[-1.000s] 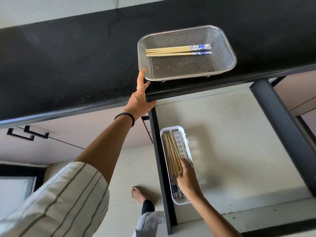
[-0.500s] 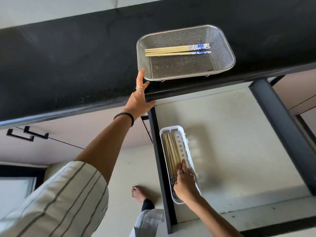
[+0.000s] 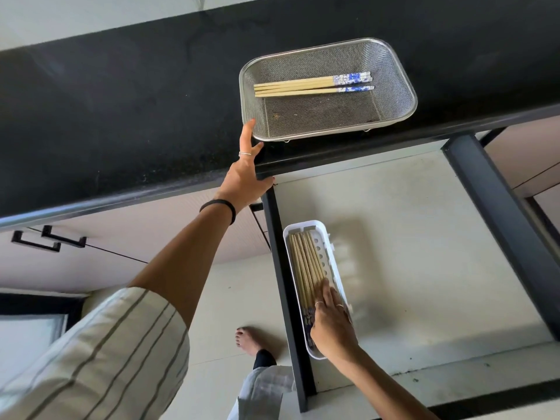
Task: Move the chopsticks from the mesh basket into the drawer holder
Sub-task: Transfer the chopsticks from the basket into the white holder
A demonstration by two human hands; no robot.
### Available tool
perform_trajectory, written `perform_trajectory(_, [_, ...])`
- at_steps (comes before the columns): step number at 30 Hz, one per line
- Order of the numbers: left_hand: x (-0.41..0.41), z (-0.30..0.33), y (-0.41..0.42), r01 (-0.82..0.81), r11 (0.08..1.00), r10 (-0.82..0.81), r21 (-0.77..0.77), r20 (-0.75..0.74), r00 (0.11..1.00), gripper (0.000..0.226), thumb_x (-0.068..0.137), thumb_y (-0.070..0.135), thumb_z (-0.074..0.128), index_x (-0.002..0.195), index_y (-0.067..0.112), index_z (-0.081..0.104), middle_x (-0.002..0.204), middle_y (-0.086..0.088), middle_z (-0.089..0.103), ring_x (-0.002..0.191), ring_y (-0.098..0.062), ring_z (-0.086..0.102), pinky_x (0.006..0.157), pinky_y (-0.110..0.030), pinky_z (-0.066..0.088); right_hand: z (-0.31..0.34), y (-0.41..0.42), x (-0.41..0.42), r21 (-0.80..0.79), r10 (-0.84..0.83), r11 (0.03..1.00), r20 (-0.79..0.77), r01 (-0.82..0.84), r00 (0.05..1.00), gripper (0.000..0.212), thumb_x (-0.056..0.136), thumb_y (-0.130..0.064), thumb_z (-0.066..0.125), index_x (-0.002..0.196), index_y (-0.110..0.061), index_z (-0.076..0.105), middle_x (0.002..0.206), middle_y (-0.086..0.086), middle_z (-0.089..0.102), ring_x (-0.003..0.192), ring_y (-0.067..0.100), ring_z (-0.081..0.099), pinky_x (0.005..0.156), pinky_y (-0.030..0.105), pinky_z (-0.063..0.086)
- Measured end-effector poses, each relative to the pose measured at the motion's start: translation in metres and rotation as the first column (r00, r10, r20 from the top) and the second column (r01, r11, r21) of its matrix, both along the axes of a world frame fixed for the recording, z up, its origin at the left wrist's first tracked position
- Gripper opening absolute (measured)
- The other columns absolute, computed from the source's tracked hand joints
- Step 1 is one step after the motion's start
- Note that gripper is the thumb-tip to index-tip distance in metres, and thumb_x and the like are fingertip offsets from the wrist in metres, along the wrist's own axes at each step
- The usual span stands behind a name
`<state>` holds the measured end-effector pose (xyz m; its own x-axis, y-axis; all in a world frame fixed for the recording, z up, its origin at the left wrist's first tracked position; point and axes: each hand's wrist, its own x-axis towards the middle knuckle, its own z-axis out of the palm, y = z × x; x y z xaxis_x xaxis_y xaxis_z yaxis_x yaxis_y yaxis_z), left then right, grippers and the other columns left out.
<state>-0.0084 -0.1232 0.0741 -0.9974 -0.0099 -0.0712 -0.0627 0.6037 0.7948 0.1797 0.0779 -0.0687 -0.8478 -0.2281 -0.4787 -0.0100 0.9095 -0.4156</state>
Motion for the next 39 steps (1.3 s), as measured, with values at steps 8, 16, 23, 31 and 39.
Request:
perform_trajectory(8, [-0.001, -0.002, -0.001, 0.004, 1.0, -0.003, 0.019, -0.011, 1.0, 0.107, 0.083, -0.008, 0.063, 0.15, 0.029, -0.012, 0.152, -0.017, 0.035, 0.123, -0.042, 0.052, 0.08, -0.008, 0.048, 0.005, 0.002, -0.002, -0.038, 0.1, 0.994, -0.077, -0.103, 0.992, 0.077, 0.084, 0.008, 0.041, 0.15, -0.023, 0.016, 0.16, 0.008, -0.014, 0.149, 0.026, -0.001, 0.12, 0.03, 0.01])
perform_trajectory(16, [0.0, 0.0, -0.002, 0.008, 0.999, -0.008, -0.031, -0.012, 1.0, 0.108, 0.083, -0.004, 0.065, 0.151, 0.028, -0.013, 0.151, -0.018, 0.036, 0.104, -0.037, 0.064, 0.075, -0.012, 0.051, 0.011, -0.006, -0.002, 0.049, 0.069, 0.997, -0.049, -0.067, 0.996, 0.038, 0.091, -0.005, 0.039, 0.127, -0.005, 0.05, 0.16, 0.012, -0.013, 0.148, 0.026, 0.01, 0.12, 0.032, 0.015])
perform_trajectory(23, [0.0, 0.0, -0.001, 0.011, 0.999, -0.011, -0.04, -0.01, 1.0, 0.108, 0.083, -0.004, 0.065, 0.151, 0.027, -0.013, 0.151, -0.019, 0.036, 0.103, -0.032, 0.066, 0.08, -0.015, 0.051, 0.013, -0.005, -0.004, 0.037, -0.016, 0.999, -0.039, 0.018, 0.999, 0.071, 0.088, -0.001, 0.038, 0.15, -0.003, 0.003, 0.157, 0.014, -0.022, 0.148, 0.026, 0.009, 0.119, 0.03, 0.022])
perform_trajectory(31, [0.0, 0.0, -0.002, 0.004, 0.999, -0.005, -0.041, -0.01, 1.0, 0.107, 0.083, -0.004, 0.064, 0.151, 0.028, -0.013, 0.15, -0.018, 0.037, 0.1, -0.026, 0.067, 0.078, -0.013, 0.049, 0.012, -0.006, 0.003, 0.109, 0.043, 0.993, -0.076, -0.034, 0.996, 0.041, 0.093, -0.006, 0.037, 0.131, 0.002, 0.049, 0.147, 0.012, -0.035, 0.149, 0.026, 0.0, 0.122, 0.032, 0.009])
perform_trajectory(39, [0.0, -0.001, -0.001, -0.003, 1.0, 0.003, -0.003, -0.006, 1.0, 0.106, 0.083, -0.006, 0.064, 0.151, 0.027, -0.012, 0.151, -0.019, 0.035, 0.119, -0.031, 0.059, 0.082, -0.009, 0.046, 0.003, -0.001, 0.001, 0.029, 0.029, 0.999, -0.108, -0.026, 0.994, 0.072, 0.085, 0.003, 0.035, 0.15, -0.004, 0.006, 0.157, 0.017, -0.018, 0.149, 0.026, -0.003, 0.119, 0.026, 0.011])
